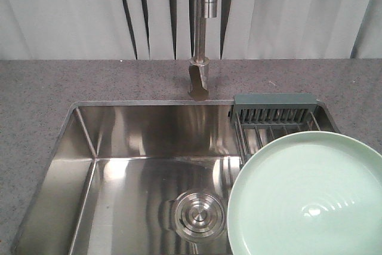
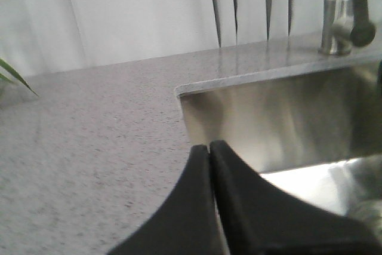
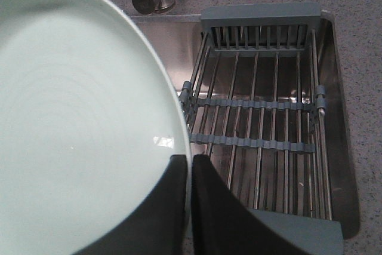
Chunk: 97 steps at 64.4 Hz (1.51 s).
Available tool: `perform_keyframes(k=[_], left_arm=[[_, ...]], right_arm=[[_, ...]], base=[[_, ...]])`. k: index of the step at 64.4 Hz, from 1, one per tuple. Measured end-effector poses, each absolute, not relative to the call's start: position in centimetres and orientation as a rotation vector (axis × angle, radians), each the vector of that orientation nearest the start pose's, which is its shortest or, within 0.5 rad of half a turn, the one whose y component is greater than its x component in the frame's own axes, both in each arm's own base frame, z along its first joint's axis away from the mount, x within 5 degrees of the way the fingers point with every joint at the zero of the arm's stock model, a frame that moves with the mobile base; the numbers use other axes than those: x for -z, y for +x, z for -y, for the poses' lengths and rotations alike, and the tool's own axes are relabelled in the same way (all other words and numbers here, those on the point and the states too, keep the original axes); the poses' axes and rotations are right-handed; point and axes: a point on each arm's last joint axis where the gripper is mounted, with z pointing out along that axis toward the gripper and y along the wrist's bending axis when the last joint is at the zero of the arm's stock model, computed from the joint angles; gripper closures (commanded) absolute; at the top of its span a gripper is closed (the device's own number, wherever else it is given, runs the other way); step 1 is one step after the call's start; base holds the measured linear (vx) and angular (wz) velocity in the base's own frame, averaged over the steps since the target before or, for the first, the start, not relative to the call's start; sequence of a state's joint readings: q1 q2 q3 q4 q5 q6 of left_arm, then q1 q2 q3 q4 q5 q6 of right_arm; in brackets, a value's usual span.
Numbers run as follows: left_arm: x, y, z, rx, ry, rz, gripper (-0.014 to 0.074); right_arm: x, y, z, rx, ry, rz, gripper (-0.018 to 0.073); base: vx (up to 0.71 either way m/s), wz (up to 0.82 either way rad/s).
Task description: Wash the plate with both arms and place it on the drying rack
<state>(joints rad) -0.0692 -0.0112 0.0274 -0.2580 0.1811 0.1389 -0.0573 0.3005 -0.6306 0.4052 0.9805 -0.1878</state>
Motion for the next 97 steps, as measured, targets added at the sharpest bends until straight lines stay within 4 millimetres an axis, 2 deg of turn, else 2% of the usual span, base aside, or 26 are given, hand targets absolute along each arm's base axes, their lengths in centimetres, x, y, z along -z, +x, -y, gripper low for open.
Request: perform_keyframes(k=[13, 32, 46, 52, 59, 67, 71, 76, 86, 97], left_arm=[[-19.1, 5.5, 1.2, 0.632, -0.425, -1.63, 0.0603], [-19.4, 5.6, 1.2, 0.779, -0.571, -1.572, 0.0603], [-19.7, 5.5, 1.4, 1.103, -0.866, -1.463, 0.0603], [-21.0, 5.4, 1.5, 1.233, -0.939, -1.387, 0.0601], [-24.4, 4.7, 1.5, 1.237, -0.829, -1.312, 0.0594], [-29.4, 2.9, 1.3, 1.092, -0.574, -1.22, 0.057], [-31.5, 2.2, 1.4, 1.032, -0.48, -1.19, 0.0548], [-33.3, 2.2, 1.7, 0.973, -0.391, -1.219, 0.0496], [-35.3, 5.0, 3.0, 0.962, -0.303, -1.415, 0.0336], [-37.1, 10.0, 4.3, 0.923, -0.188, -1.633, 0.0183]], right_arm=[[-32.2, 3.8, -2.8, -0.342, -0.095, -2.078, 0.0561], [-32.2, 3.8, -2.8, -0.342, -0.095, -2.078, 0.0561], [-32.2, 3.8, -2.8, -0.342, -0.095, -2.078, 0.0561], [-32.2, 3.8, -2.8, -0.342, -0.095, -2.078, 0.0561], [-32.2, 3.8, -2.8, -0.342, -0.095, -2.078, 0.0561], [-32.2, 3.8, -2.8, -0.342, -0.095, -2.078, 0.0561], [-32.2, 3.8, -2.8, -0.342, -0.095, -2.078, 0.0561], [-32.2, 3.8, -2.8, -0.342, -0.095, -2.078, 0.0561], [-32.2, 3.8, -2.8, -0.342, -0.095, -2.078, 0.0561], [-32.2, 3.8, -2.8, -0.342, -0.095, -2.078, 0.0561]], base=[[0.0, 0.0], [0.0, 0.0], [0.0, 0.0], [0.0, 0.0], [0.0, 0.0], [0.0, 0.0], [0.0, 0.0], [0.0, 0.0], [0.0, 0.0], [0.0, 0.0]])
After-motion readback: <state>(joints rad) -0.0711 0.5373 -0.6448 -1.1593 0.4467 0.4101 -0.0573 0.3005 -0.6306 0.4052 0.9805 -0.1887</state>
